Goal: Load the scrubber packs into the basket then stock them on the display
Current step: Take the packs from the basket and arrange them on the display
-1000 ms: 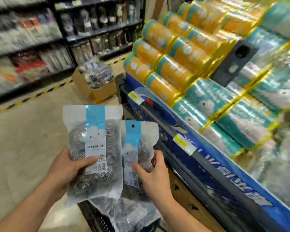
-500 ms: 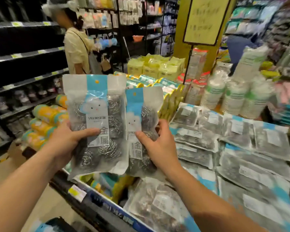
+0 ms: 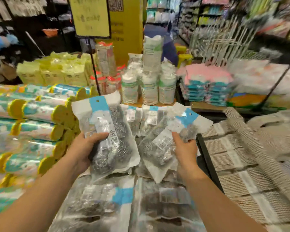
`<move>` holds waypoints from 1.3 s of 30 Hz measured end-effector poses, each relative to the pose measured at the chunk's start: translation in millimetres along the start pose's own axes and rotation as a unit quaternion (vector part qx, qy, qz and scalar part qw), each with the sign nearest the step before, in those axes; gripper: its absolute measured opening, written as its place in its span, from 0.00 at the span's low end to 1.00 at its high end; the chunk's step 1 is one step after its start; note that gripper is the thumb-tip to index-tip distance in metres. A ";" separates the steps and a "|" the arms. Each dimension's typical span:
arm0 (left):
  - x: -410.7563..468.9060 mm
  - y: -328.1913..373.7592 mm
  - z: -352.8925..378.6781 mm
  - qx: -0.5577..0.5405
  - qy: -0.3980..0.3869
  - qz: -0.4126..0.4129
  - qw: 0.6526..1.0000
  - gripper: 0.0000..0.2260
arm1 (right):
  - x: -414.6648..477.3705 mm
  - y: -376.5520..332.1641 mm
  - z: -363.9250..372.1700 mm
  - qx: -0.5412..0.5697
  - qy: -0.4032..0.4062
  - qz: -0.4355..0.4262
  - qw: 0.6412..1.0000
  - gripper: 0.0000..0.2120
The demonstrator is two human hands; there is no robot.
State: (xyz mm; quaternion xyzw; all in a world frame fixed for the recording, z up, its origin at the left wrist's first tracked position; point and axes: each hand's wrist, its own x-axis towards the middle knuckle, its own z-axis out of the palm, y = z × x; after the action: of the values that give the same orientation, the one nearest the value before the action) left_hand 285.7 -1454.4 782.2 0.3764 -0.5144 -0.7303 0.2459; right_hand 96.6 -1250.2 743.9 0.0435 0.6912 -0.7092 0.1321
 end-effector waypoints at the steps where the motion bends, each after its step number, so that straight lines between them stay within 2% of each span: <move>1: 6.9 -4.6 9.3 0.007 0.000 -0.004 1.000 0.27 | 12.9 11.9 -4.3 0.020 0.019 0.039 0.999 0.20; 3: 18.3 -14.0 23.8 0.010 -0.004 -0.011 1.000 0.16 | 33.2 32.3 -3.4 0.070 0.055 0.121 0.989 0.30; 4: 22.7 -18.1 29.1 0.013 -0.009 -0.017 1.000 0.15 | 43.3 43.0 -1.5 0.093 0.073 0.153 0.981 0.35; 5: 26.8 -22.5 32.9 0.019 -0.013 -0.022 0.999 0.16 | 50.6 52.0 1.3 0.115 0.089 0.185 0.972 0.36; 7: 35.3 -29.7 33.0 0.021 -0.019 -0.032 0.999 0.17 | 53.3 66.4 6.9 0.171 0.104 0.230 0.952 0.22; 9: 42.1 -37.5 27.6 0.009 -0.029 -0.064 0.997 0.17 | 55.4 77.6 12.6 0.297 0.082 0.305 0.901 0.04; 10: 44.8 -40.4 23.4 0.008 -0.033 -0.077 0.996 0.18 | 57.8 85.0 15.9 0.326 0.067 0.317 0.888 0.04; 11: 47.4 -44.1 18.1 0.005 -0.031 -0.083 0.996 0.18 | 58.3 92.3 19.7 0.315 0.064 0.314 0.894 0.09; 13: 51.9 -51.3 7.8 -0.008 -0.011 -0.086 0.996 0.17 | 54.2 95.5 26.5 0.201 0.087 0.275 0.936 0.16; 15: 55.1 -57.7 -2.3 -0.030 0.017 -0.093 0.995 0.15 | 58.9 98.2 25.6 0.083 0.078 0.271 0.956 0.17; 18: 56.3 -64.8 -17.2 -0.069 0.053 -0.124 0.988 0.17 | 56.2 94.3 14.4 -0.048 0.068 0.266 0.960 0.19; 21: 47.4 -66.3 -34.1 -0.126 0.086 -0.145 0.978 0.20 | 48.8 87.7 5.2 -0.076 0.000 0.289 0.954 0.18; 24: 26.9 -64.3 -42.7 -0.203 0.107 -0.145 0.962 0.16 | 34.5 82.2 9.2 -0.095 -0.060 0.300 0.947 0.19; 27: -2.4 -70.3 -43.4 -0.295 0.130 -0.157 0.934 0.11 | 14.2 77.5 26.4 -0.131 -0.095 0.259 0.952 0.19; 31: -24.8 -105.4 -49.4 -0.379 0.186 -0.170 0.891 0.13 | -18.3 78.3 51.1 -0.160 -0.165 0.189 0.955 0.13; 33: -34.1 -126.1 -49.1 -0.376 0.208 -0.194 0.882 0.12 | -30.8 84.2 57.0 -0.183 -0.209 0.178 0.944 0.12; 35: -40.5 -142.8 -49.0 -0.343 0.215 -0.216 0.889 0.10 | -42.2 91.0 55.8 -0.217 -0.246 0.166 0.930 0.12; 39: -30.1 -158.2 -54.9 -0.143 0.226 -0.238 0.934 0.08 | -59.2 109.1 33.8 -0.278 -0.288 0.127 0.908 0.11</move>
State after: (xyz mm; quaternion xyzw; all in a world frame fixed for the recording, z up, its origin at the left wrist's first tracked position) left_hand 352.1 -1407.7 632.6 0.6033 -0.2313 -0.7290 0.2260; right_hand 184.6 -1277.3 654.0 -0.1142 0.7809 -0.4473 0.4208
